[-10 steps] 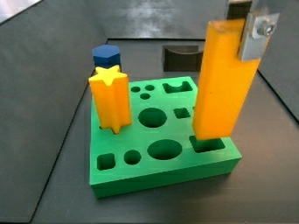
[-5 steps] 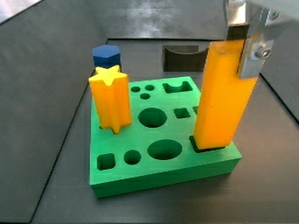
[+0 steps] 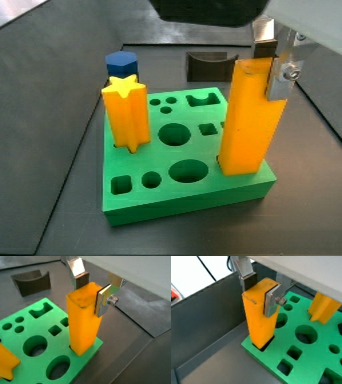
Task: Pick up the rectangle object. Move up. Move to above the board. Insert the rectangle object.
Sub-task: Insert the rectangle object.
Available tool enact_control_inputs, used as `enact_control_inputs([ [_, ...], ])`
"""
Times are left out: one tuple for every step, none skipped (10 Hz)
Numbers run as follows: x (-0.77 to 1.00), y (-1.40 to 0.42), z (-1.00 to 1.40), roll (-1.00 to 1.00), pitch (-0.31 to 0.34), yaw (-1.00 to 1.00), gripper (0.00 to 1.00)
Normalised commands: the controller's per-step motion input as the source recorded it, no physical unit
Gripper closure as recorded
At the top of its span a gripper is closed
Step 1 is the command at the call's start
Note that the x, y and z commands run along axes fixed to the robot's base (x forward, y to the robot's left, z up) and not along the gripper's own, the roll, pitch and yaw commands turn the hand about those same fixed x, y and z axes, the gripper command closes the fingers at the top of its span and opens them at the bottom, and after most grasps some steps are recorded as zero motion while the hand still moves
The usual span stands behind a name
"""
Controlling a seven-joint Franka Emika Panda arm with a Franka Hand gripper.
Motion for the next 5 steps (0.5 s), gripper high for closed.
enact_control_inputs([
  [-0.09,0.00,-0.38,0.00,-0.123,0.25,1.00],
  [0.00,0.04,-0.37,0.00,-0.134,0.25,1.00],
  [0.00,0.23,-0.33,0.00,-0.090,0.32,1.00],
  [0.00,0.25,-0.28,0.04,-0.024,0.34,1.00],
  [0.11,0.25,-0.22,0.02,0.000,0.26,1.00],
])
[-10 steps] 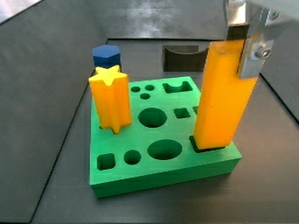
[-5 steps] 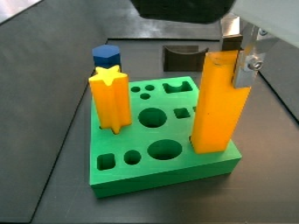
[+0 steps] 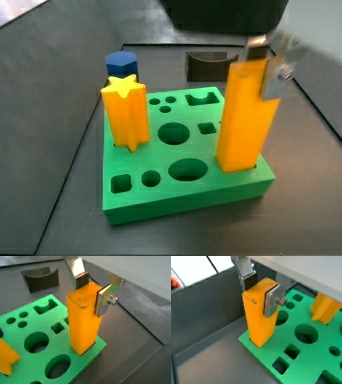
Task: Pick up the rectangle object. Move up. Move to above the board. Insert the rectangle object.
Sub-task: Insert the rectangle object.
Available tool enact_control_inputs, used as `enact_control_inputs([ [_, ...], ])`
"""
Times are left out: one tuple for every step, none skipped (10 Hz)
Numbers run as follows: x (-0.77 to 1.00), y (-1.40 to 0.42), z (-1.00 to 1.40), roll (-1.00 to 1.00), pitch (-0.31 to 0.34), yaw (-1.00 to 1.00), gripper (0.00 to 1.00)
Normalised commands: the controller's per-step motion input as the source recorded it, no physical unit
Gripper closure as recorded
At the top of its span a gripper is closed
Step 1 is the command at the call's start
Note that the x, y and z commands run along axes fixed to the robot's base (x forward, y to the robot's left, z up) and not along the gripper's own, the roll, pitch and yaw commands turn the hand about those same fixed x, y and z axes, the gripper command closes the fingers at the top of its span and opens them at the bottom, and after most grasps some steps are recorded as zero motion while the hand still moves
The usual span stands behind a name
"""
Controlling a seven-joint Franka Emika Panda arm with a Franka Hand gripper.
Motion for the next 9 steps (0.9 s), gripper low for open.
enact_control_inputs([
  [0.18,0.11,-0.27,0.01,0.000,0.18,1.00],
  [0.01,0.00,-0.63,0.10,-0.031,0.14,1.00],
  [0.00,0.00,-0.82,0.26,-0.004,0.11,1.00],
  [-0.09,0.00,-0.71,0.30,0.000,0.15,1.00],
  [-0.06,0.00,-0.70,0.32,0.000,0.15,1.00],
  [0.00,0.00,-0.79,0.25,0.000,0.17,1.00],
  [-0.10,0.00,0.00,-0.03,-0.060,0.00,1.00],
  [0.02,0.00,0.00,0.01,0.030,0.00,1.00],
  [0.00,0.00,0.00,0.00,0.000,0.00,1.00],
])
